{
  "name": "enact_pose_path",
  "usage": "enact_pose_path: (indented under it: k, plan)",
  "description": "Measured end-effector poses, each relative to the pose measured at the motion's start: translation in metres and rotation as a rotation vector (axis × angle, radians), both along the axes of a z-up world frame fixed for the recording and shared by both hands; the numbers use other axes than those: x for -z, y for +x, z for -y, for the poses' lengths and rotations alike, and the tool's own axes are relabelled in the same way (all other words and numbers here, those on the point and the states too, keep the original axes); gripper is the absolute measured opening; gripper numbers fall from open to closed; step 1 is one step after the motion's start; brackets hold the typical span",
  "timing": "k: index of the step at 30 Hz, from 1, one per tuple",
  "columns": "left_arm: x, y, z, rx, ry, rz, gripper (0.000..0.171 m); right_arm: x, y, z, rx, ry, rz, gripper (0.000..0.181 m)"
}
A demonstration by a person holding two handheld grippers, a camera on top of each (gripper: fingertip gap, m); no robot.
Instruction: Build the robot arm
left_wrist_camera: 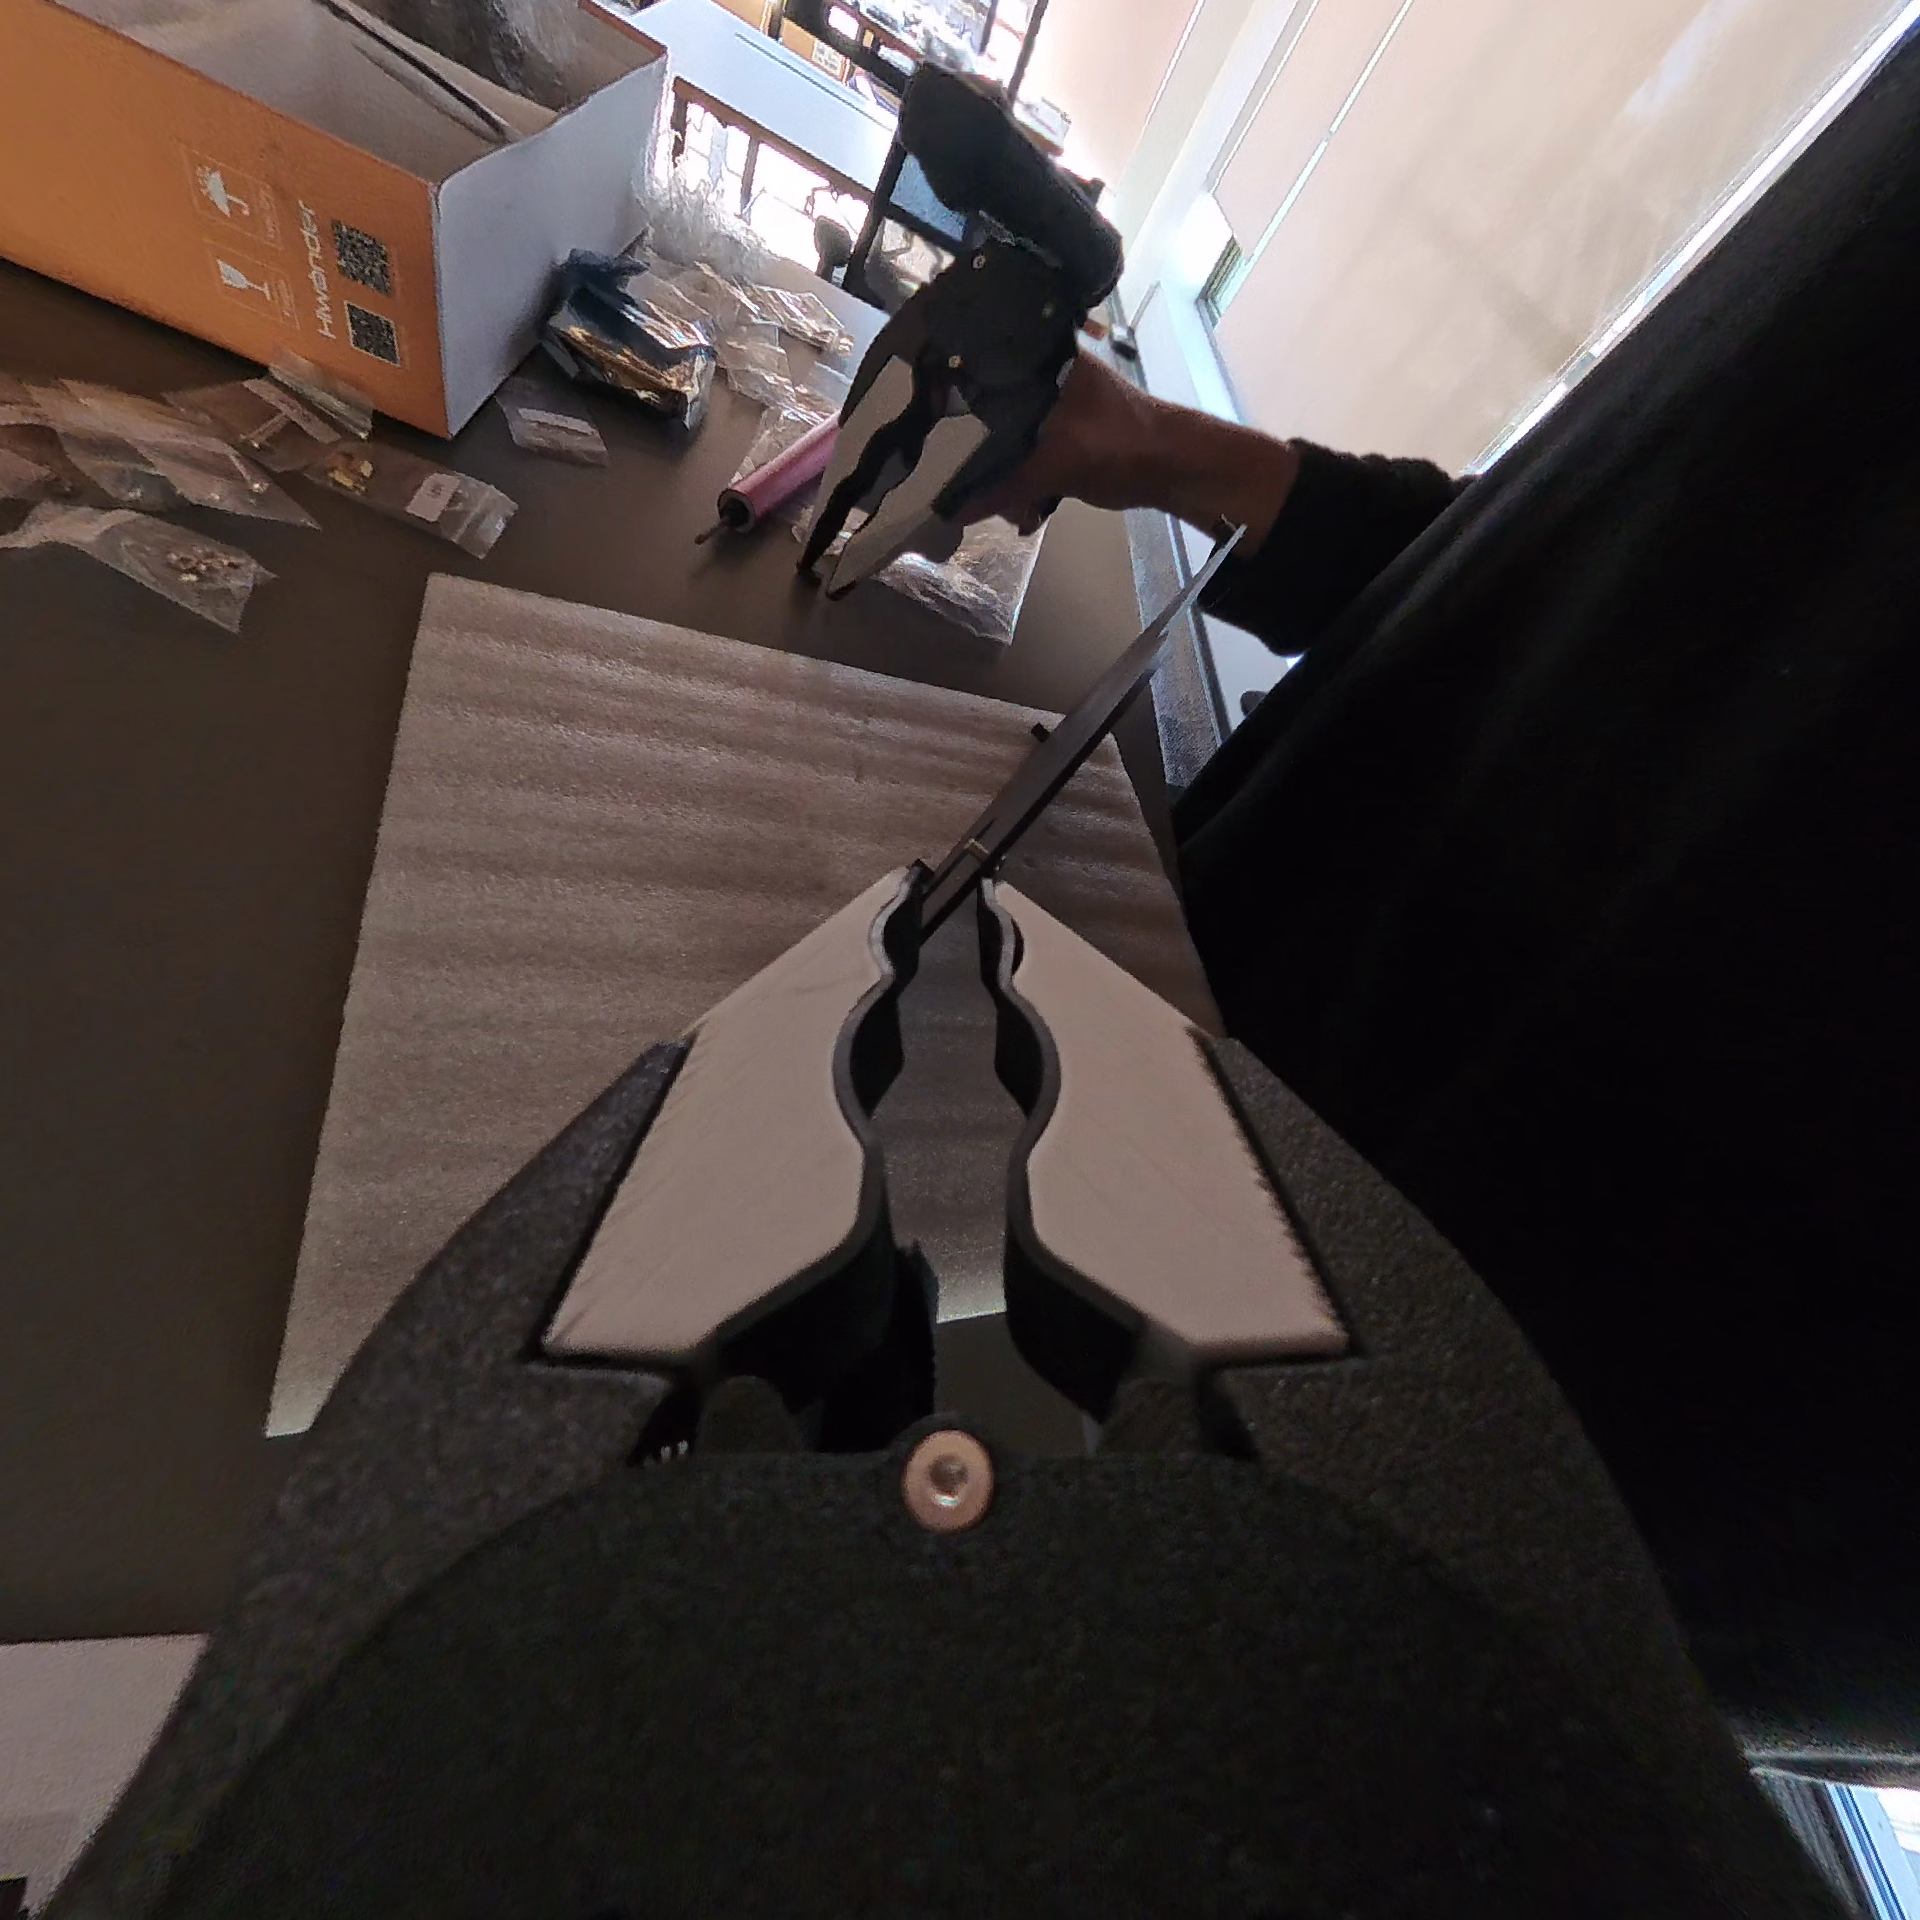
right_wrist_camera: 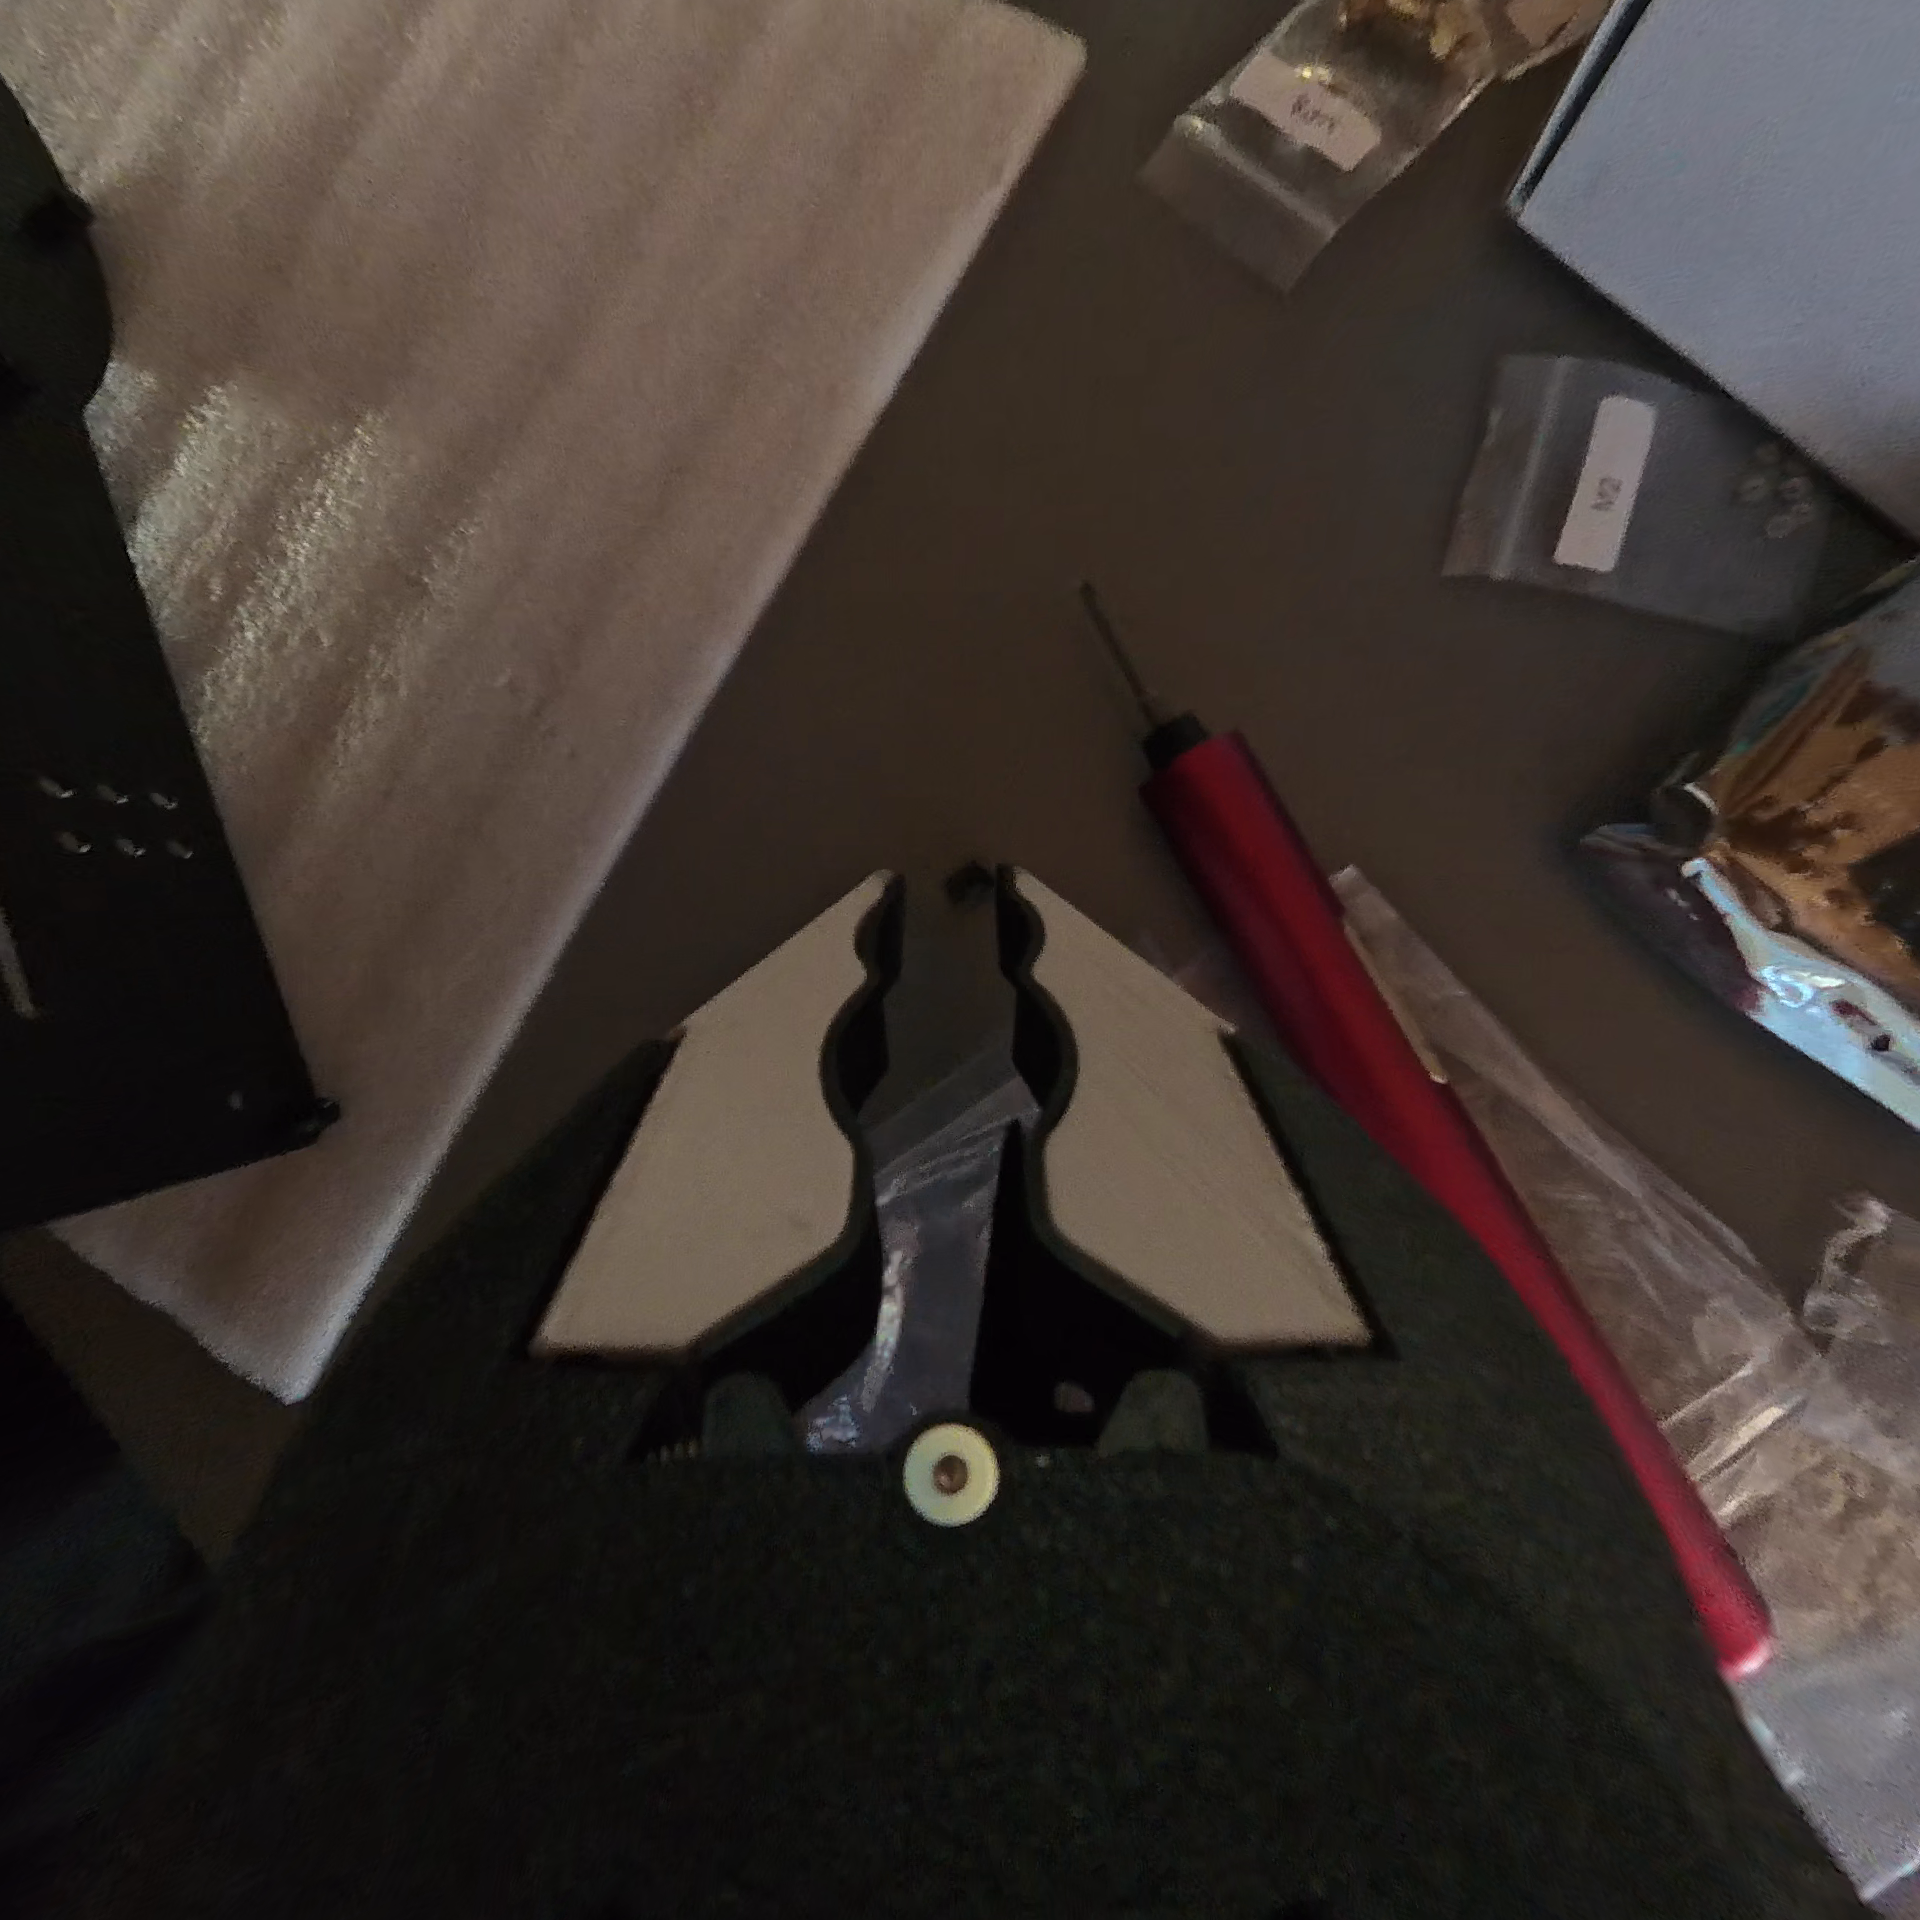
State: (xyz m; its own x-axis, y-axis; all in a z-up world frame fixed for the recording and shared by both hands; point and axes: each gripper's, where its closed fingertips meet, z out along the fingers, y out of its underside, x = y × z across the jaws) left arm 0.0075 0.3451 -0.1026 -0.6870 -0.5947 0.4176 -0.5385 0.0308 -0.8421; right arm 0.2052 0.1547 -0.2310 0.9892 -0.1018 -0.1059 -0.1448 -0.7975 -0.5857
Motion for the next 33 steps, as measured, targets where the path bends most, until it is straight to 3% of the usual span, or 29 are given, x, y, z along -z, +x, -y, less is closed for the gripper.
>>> enact_pose_path:
  k: [11, 23, 28, 33]
  plan:
    - [0.0001, -0.0003, 0.0, -0.018, -0.005, -0.006, 0.009, -0.0003, -0.0001, 0.0019, 0.118, 0.027, 0.151, 0.01]
    - [0.0004, -0.0025, 0.0005, -0.02, -0.013, -0.004, 0.01, 0.0, -0.0006, -0.0027, 0.195, 0.081, 0.046, 0.006]
    - [0.0005, -0.0026, 0.0006, -0.017, -0.01, -0.004, 0.01, -0.0003, 0.0013, -0.006, 0.328, 0.086, -0.026, 0.005]
    - [0.0003, -0.0016, 0.0004, -0.015, -0.019, -0.001, 0.009, -0.0022, 0.0003, -0.0072, 0.319, 0.093, 0.016, 0.004]
